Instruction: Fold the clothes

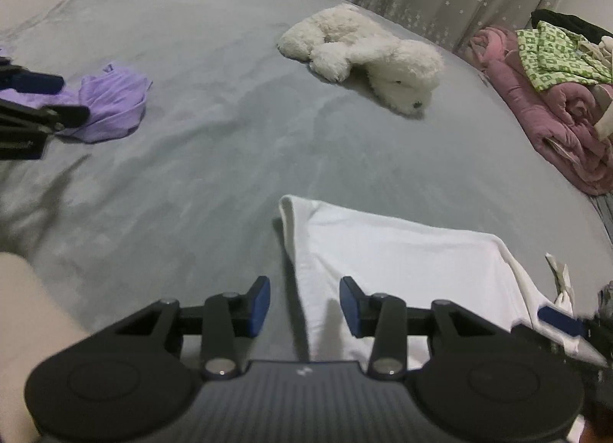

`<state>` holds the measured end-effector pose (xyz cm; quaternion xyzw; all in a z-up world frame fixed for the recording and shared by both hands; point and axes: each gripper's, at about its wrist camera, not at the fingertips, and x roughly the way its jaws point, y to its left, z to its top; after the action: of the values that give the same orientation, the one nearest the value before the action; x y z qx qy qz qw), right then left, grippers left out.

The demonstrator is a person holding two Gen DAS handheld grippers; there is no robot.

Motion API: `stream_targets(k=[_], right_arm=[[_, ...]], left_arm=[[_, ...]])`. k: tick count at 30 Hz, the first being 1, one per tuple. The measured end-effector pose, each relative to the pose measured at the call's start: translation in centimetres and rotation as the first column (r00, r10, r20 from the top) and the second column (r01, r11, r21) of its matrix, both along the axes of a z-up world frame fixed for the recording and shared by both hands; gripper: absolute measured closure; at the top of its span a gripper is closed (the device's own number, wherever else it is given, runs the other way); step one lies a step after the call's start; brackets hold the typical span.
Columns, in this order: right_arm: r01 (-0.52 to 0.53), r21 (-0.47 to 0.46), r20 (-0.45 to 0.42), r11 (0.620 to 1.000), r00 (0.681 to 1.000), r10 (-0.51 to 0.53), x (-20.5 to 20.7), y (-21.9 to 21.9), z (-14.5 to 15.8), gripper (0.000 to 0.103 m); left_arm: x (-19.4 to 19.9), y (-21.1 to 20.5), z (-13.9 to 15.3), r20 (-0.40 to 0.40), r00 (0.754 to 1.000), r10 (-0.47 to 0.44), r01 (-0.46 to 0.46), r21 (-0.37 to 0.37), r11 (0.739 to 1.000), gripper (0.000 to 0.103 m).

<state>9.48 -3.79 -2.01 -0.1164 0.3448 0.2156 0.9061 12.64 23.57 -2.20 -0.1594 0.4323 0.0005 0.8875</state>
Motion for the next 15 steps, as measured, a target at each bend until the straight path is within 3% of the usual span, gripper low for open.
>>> stream_targets(k=[8, 15], right_arm=[[-0.088, 0.094, -0.068, 0.992, 0.993, 0.095, -6.9, 2.0, -0.2, 0.052], [-0.169, 0.087, -0.037, 0.982, 0.984, 0.173, -10.4, 4.4, 0.4, 0.052]], left_arm=[[-1.8, -0.1, 0.4, -0.005, 0.998, -0.067, 0.067, 0.003, 0.998, 0.068], [-2.5, 0.2, -0.2, -0.010, 0.997, -0.076, 0.076, 0.002, 0.997, 0.069]])
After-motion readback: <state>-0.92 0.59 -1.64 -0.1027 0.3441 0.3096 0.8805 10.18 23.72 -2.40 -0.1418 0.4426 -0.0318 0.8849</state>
